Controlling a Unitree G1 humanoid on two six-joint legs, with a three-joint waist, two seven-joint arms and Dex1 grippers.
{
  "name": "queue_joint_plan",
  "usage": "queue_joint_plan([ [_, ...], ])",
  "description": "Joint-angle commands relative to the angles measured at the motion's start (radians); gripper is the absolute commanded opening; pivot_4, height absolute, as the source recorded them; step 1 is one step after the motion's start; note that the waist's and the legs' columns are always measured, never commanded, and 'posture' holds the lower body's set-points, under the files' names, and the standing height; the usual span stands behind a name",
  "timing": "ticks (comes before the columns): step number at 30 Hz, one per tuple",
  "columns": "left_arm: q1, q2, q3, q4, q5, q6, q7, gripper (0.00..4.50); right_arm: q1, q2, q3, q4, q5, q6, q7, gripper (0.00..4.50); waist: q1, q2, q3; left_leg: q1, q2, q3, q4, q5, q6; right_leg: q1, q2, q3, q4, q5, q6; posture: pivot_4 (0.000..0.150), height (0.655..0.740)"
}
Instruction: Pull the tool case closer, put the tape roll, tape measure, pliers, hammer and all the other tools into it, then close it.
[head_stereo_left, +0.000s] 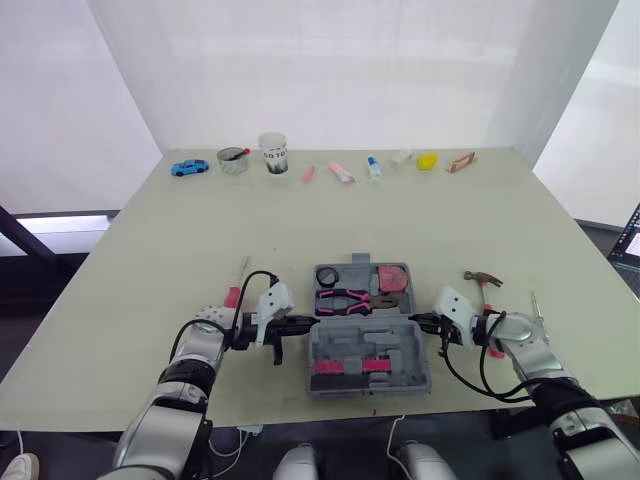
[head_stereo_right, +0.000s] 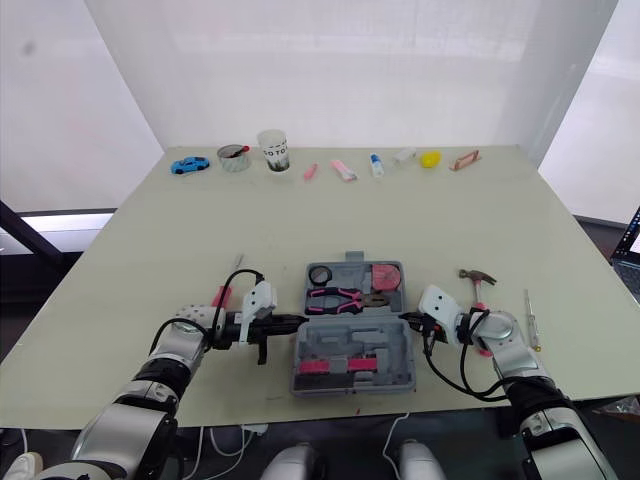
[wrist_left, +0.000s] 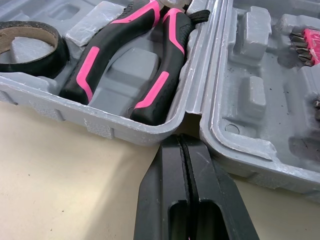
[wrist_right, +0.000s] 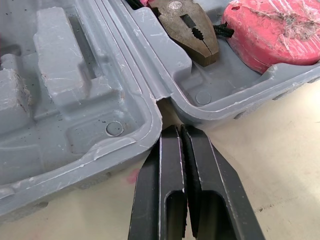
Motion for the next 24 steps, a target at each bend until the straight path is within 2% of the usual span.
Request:
queue_joint_plan([
  [1, 0.003, -0.03, -0.027, -0.007, 0.013, -0.003, -0.017, 0.02, -0.028, 0.025, 0.001, -0.01, 0.008, -0.04, -0.019, 0.13, 0.0, 0.0, 0.0, 0.0, 0.0, 0.0, 0.0, 0.0, 0.0, 0.0, 0.0, 0.0, 0.0, 0.0, 0.0, 0.15, 0.74],
  [11, 0.001, -0.03, -0.027, -0.002, 0.016, -0.002, -0.017, 0.02, -0.035, 0.028, 0.005, 0.002, 0.016, -0.033, -0.005, 0.13, 0.0, 0.0, 0.0, 0.0, 0.0, 0.0, 0.0, 0.0, 0.0, 0.0, 0.0, 0.0, 0.0, 0.0, 0.0, 0.15, 0.74],
  [24, 0.005, -0.033, -0.026, -0.002, 0.016, -0.002, -0.014, 0.02, 0.011, 0.007, 0.028, -0.088, 0.032, 0.107, 0.07, 0.13, 0.002, 0.0, 0.0, 0.0, 0.0, 0.0, -0.002, 0.0, 0.0, 0.0, 0.0, 0.0, -0.001, 0.0, 0.0, 0.15, 0.74],
])
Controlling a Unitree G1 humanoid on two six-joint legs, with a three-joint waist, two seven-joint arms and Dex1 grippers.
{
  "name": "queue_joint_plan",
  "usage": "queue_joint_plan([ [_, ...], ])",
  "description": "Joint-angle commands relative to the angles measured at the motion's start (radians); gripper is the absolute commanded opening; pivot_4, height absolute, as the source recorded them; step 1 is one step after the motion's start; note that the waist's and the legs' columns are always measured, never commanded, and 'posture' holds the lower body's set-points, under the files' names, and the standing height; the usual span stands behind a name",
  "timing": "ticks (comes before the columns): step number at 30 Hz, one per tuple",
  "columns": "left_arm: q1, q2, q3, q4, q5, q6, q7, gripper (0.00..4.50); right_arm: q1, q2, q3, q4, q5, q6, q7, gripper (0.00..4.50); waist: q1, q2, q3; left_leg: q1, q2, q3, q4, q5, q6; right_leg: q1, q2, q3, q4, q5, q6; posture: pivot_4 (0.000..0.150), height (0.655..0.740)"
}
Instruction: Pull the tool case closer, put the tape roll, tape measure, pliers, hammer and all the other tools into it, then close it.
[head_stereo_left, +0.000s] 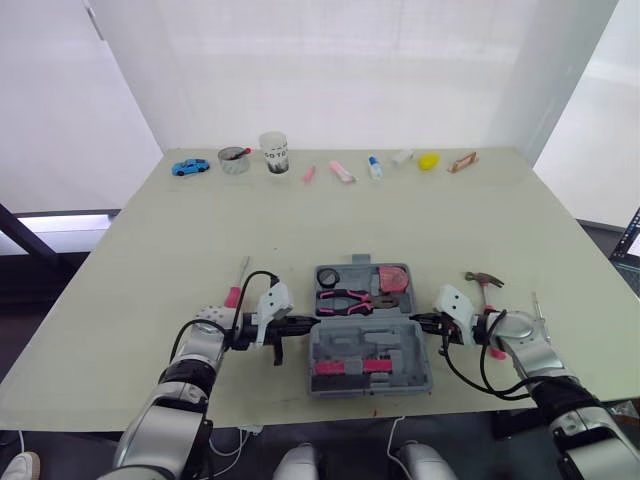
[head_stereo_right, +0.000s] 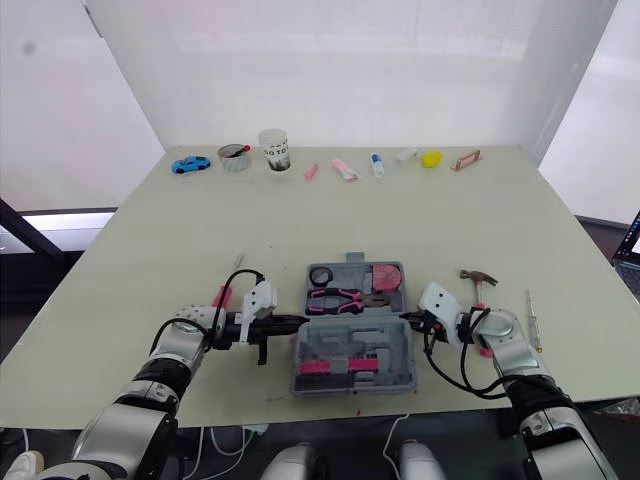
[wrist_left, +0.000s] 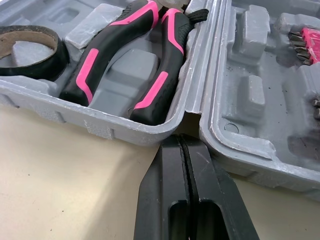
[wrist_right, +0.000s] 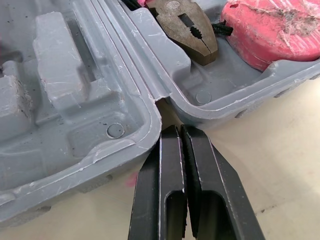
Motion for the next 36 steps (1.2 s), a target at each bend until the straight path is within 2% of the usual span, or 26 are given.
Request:
queue_joint_plan([
  [1, 0.004, -0.032, -0.026, -0.002, 0.016, -0.002, -0.005, 0.02, 0.007, 0.015, 0.028, -0.042, 0.015, 0.009, 0.033, 0.13, 0.0, 0.0, 0.0, 0.0, 0.0, 0.0, 0.0, 0.0, 0.0, 0.0, 0.0, 0.0, 0.0, 0.0, 0.0, 0.15, 0.74],
  [26, 0.021, 0.015, -0.006, 0.0, 0.012, -0.012, 0.015, 0.02, 0.004, -0.06, -0.027, 0.052, -0.014, -0.106, -0.066, 0.13, 0.001, 0.0, 0.0, 0.0, 0.0, 0.0, 0.0, 0.0, 0.0, 0.0, 0.0, 0.0, 0.0, 0.0, 0.0, 0.15, 0.74],
  [33, 0.029, 0.037, 0.016, -0.001, -0.005, -0.018, 0.02, 0.02, 0.028, -0.088, -0.053, 0.041, 0.025, -0.116, -0.059, 0.13, -0.001, 0.0, 0.0, 0.0, 0.0, 0.0, 0.0, 0.0, 0.0, 0.0, 0.0, 0.0, 0.0, 0.0, 0.0, 0.15, 0.74],
  [36, 0.05, 0.065, 0.05, -0.012, -0.036, -0.047, 0.016, 0.02, 0.054, -0.082, -0.125, -0.016, 0.11, -0.111, -0.071, 0.13, -0.004, 0.0, 0.0, 0.0, 0.0, 0.0, 0.0, 0.0, 0.0, 0.0, 0.0, 0.0, 0.0, 0.0, 0.0, 0.15, 0.74],
])
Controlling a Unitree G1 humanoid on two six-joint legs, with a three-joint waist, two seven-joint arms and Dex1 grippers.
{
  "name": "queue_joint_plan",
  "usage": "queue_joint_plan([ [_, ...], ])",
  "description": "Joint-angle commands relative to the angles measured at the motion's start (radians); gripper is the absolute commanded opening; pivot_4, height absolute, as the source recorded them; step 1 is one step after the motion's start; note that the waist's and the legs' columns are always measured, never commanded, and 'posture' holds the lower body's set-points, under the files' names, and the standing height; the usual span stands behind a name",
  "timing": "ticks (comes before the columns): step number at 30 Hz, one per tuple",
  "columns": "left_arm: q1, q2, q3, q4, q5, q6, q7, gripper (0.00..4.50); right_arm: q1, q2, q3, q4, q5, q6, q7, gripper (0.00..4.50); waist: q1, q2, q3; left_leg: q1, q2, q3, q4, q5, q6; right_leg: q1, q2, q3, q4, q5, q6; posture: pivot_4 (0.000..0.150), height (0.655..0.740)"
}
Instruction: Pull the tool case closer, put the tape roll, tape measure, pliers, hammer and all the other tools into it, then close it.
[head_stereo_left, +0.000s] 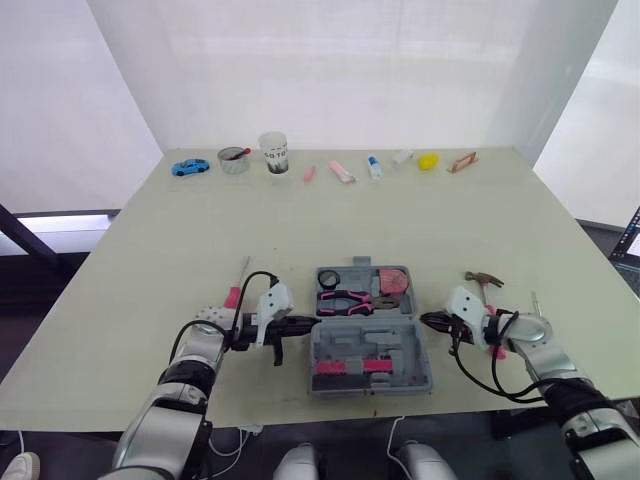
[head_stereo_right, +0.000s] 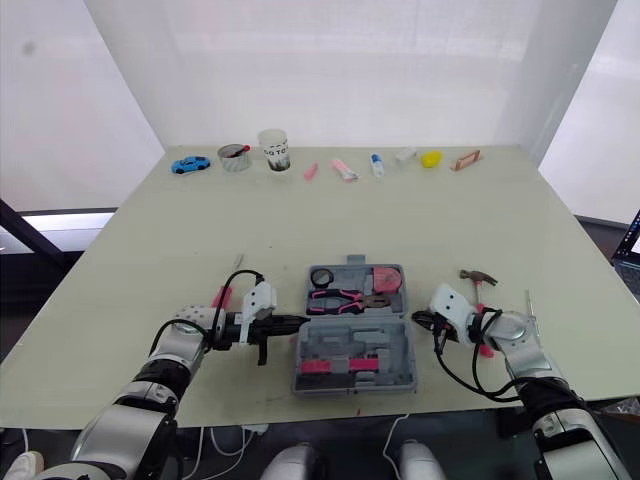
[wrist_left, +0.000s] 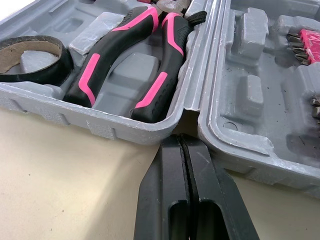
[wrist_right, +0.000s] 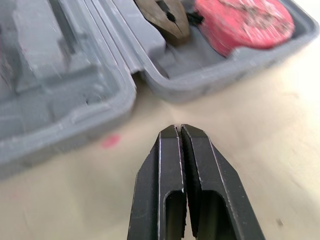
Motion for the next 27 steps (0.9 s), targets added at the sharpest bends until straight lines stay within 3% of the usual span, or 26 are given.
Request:
queue_joint_plan([
  [1, 0.044, 0.059, 0.054, -0.021, -0.037, -0.033, -0.008, 0.02, 0.038, -0.012, -0.108, -0.091, 0.106, 0.008, -0.02, 0.13, -0.007, 0.0, 0.0, 0.0, 0.0, 0.0, -0.001, 0.0, 0.0, 0.0, 0.0, 0.0, 0.0, 0.0, 0.0, 0.15, 0.74],
  [8, 0.182, 0.095, 0.172, -0.259, -0.208, 0.061, -0.028, 0.02, 0.164, -0.021, -0.222, -0.25, 0.2, 0.069, -0.077, 0.13, -0.022, 0.0, 0.001, -0.001, 0.001, 0.0, -0.002, 0.0, 0.0, -0.001, 0.0, 0.0, 0.0, 0.0, 0.0, 0.15, 0.74],
  [15, 0.365, 0.113, 0.302, -0.556, -0.335, 0.22, 0.115, 0.02, 0.297, -0.009, -0.331, -0.371, 0.256, 0.097, -0.195, 0.13, -0.021, 0.0, 0.001, -0.001, 0.001, 0.0, -0.002, 0.0, 0.0, -0.001, -0.001, 0.0, -0.001, 0.0, 0.0, 0.15, 0.74],
  [17, 0.443, 0.117, 0.353, -0.639, -0.375, 0.275, 0.163, 0.63, 0.365, 0.0, -0.371, -0.438, 0.294, 0.116, -0.218, 0.0, -0.021, 0.001, 0.001, 0.0, 0.001, 0.0, -0.002, 0.0, 0.0, -0.001, -0.001, 0.0, -0.001, 0.0, 0.0, 0.15, 0.74],
  [18, 0.482, 0.12, 0.376, -0.674, -0.381, 0.284, 0.186, 1.01, 0.398, 0.005, -0.392, -0.46, 0.307, 0.117, -0.233, 0.25, -0.021, 0.001, 0.001, 0.001, 0.001, 0.0, -0.002, 0.0, 0.0, -0.001, -0.001, 0.0, -0.001, -0.001, -0.001, 0.15, 0.74],
  [19, 0.517, 0.122, 0.397, -0.701, -0.39, 0.293, 0.202, 1.01, 0.429, 0.007, -0.412, -0.477, 0.316, 0.116, -0.243, 0.25, -0.022, 0.001, 0.001, 0.001, 0.001, 0.0, -0.002, 0.0, 0.0, -0.001, -0.001, 0.0, -0.001, -0.001, -0.001, 0.15, 0.74],
  [20, 0.545, 0.124, 0.414, -0.725, -0.398, 0.301, 0.217, 1.75, 0.453, 0.007, -0.428, -0.489, 0.322, 0.116, -0.252, 0.74, -0.021, 0.001, 0.001, 0.0, 0.001, 0.001, -0.003, 0.0, 0.0, -0.001, -0.001, 0.0, -0.001, -0.001, -0.001, 0.15, 0.74],
  [24, 0.653, 0.131, 0.499, -0.79, -0.432, 0.329, 0.275, 2.86, 0.551, 0.009, -0.513, -0.53, 0.359, 0.117, -0.291, 1.93, -0.021, 0.001, 0.001, 0.001, 0.002, 0.002, -0.003, 0.0, 0.0, -0.001, -0.003, 0.001, -0.002, -0.002, -0.004, 0.15, 0.74],
  [27, 0.73, 0.137, 0.552, -0.808, -0.442, 0.332, 0.294, 4.09, 0.63, 0.01, -0.577, -0.556, 0.39, 0.129, -0.303, 3.18, -0.02, 0.001, 0.001, 0.001, 0.002, 0.002, -0.003, 0.0, 0.0, -0.001, -0.004, 0.001, -0.002, -0.003, -0.003, 0.15, 0.74],
])
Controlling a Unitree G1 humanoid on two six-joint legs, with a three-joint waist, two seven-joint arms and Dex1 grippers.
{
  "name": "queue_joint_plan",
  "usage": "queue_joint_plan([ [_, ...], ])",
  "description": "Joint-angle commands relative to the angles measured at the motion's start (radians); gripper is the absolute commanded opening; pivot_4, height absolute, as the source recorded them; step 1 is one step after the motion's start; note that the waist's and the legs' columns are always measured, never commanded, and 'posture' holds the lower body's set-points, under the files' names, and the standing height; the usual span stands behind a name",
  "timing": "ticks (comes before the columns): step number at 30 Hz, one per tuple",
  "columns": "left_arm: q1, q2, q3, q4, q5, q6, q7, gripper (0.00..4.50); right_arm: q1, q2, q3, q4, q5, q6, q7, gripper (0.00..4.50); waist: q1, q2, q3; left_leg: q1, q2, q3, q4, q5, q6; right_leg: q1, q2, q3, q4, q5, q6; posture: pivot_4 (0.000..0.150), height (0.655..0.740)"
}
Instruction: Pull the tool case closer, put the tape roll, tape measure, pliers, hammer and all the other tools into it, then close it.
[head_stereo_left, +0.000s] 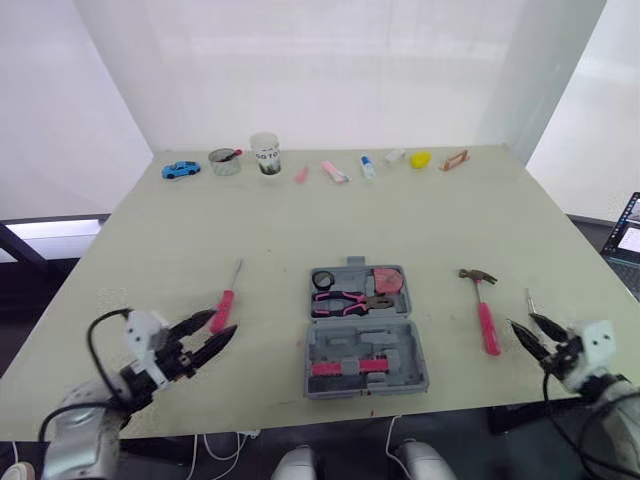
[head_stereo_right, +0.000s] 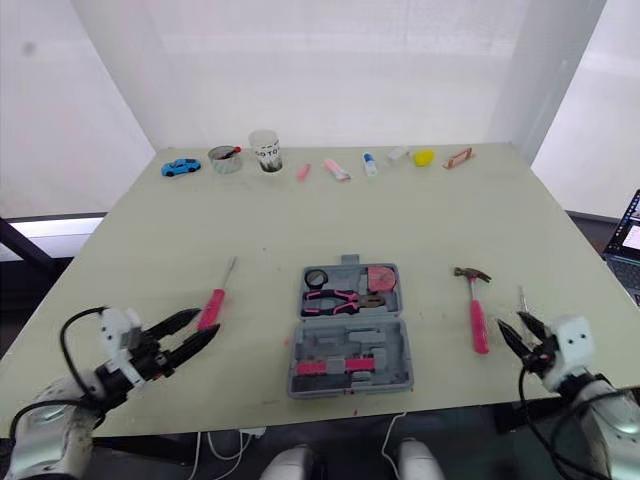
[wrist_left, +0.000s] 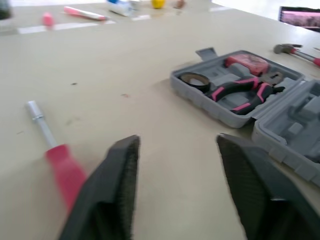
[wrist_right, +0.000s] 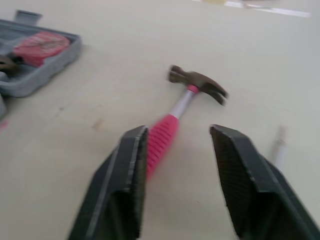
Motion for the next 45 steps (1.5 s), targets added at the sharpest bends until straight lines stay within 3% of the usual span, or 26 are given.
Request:
queue_joint_plan([
  [1, 0.076, 0.02, 0.085, -0.04, -0.025, -0.002, 0.022, 4.45, 0.079, -0.002, -0.101, -0.057, 0.057, 0.003, -0.019, 3.57, 0.0, 0.0, 0.0, 0.0, 0.0, 0.0, 0.0, 0.0, 0.0, 0.0, 0.0, 0.0, 0.0, 0.0, 0.0, 0.15, 0.74],
  [3, 0.108, 0.023, 0.105, -0.042, -0.029, -0.004, 0.027, 4.5, 0.112, 0.003, -0.125, -0.065, 0.073, 0.007, -0.024, 4.39, 0.0, 0.0, 0.0, 0.0, 0.001, -0.001, 0.0, 0.0, 0.0, 0.0, -0.001, 0.0, 0.0, -0.001, 0.001, 0.15, 0.74],
  [4, 0.123, 0.024, 0.118, -0.044, -0.033, -0.004, 0.03, 4.5, 0.132, 0.006, -0.136, -0.067, 0.078, 0.006, -0.024, 4.46, 0.0, 0.0, 0.0, 0.0, 0.003, -0.001, -0.001, 0.0, 0.0, -0.001, -0.001, 0.0, -0.001, -0.002, 0.002, 0.15, 0.74],
  [15, 0.164, 0.021, 0.154, -0.09, -0.066, 0.014, 0.048, 4.5, 0.203, 0.046, -0.168, -0.071, 0.097, -0.002, -0.054, 4.46, 0.0, 0.0, 0.0, -0.002, 0.004, 0.0, -0.001, -0.002, -0.003, -0.006, -0.009, 0.0, -0.001, -0.002, 0.003, 0.15, 0.74],
  [25, 0.055, 0.148, 0.007, -0.182, -0.035, 0.031, -0.123, 4.5, 0.04, -0.029, -0.085, -0.066, 0.037, 0.178, -0.131, 4.46, 0.0, 0.0, 0.0, -0.003, 0.0, 0.002, -0.005, 0.0, 0.0, -0.007, -0.006, 0.001, -0.002, 0.0, -0.001, 0.15, 0.74],
  [29, -0.018, 0.171, -0.062, -0.237, -0.065, 0.068, -0.18, 4.5, -0.047, -0.068, -0.023, -0.02, -0.03, 0.247, -0.163, 4.46, -0.001, 0.0, 0.001, -0.003, -0.002, 0.002, -0.005, 0.0, 0.0, -0.007, -0.006, 0.001, -0.002, 0.0, 0.0, 0.15, 0.74],
  [45, -0.257, 0.243, -0.216, -0.407, -0.179, 0.268, -0.36, 4.5, -0.35, -0.069, 0.021, 0.229, -0.043, 0.503, -0.229, 4.46, -0.003, 0.001, 0.003, -0.004, -0.003, 0.004, -0.003, 0.0, 0.0, -0.006, 0.0, 0.002, 0.0, 0.001, 0.002, 0.15, 0.74],
])
